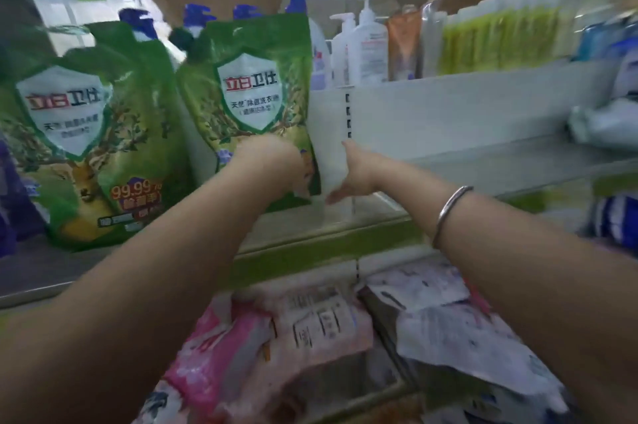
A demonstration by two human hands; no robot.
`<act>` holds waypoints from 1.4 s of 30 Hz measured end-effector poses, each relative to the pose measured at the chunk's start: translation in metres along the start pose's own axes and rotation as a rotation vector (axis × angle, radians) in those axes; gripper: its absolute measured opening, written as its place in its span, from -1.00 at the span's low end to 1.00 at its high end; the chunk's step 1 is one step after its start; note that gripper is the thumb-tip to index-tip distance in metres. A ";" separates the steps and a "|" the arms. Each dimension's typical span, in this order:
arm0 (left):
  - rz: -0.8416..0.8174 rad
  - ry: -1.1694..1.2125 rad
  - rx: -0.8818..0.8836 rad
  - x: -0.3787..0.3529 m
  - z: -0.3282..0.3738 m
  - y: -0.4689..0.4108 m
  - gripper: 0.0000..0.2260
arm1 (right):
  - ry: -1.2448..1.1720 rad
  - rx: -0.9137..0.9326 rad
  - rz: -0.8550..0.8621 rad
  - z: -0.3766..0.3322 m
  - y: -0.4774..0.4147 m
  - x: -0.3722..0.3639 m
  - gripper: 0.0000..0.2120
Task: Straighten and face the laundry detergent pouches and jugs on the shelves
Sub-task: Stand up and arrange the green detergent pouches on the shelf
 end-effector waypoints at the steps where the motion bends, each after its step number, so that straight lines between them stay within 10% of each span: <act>1: -0.009 0.034 -0.059 0.009 0.019 -0.007 -0.53 | 0.058 -0.004 0.033 0.010 0.008 0.008 -0.10; 5: -0.117 0.118 -0.278 0.029 0.103 -0.030 -0.44 | 0.193 -0.124 0.113 0.064 0.046 0.041 -0.49; 17: 0.104 0.579 -0.577 0.115 0.393 -0.032 -0.68 | 0.244 -0.298 0.411 0.317 0.133 0.168 -0.80; 26: -0.083 1.376 -0.339 0.157 0.483 -0.087 -0.53 | -0.219 -0.374 0.726 0.458 0.146 0.246 -0.73; 38: -0.285 1.555 -0.263 0.171 0.517 -0.157 -0.75 | -1.208 -0.345 0.390 0.540 0.053 0.253 -0.68; 42: -0.353 1.485 -0.412 0.167 0.518 -0.155 -0.36 | -1.256 -0.330 0.236 0.540 0.039 0.254 -0.84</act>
Point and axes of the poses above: each hand's wrist, its own y-axis away from the middle knuckle, its own x-axis out of the back of the hand, z = x × y, the point moved 3 cm from there along -y, towards the middle knuckle, and after that the axes turned 11 degrees about -z, right-handed, at the moved point
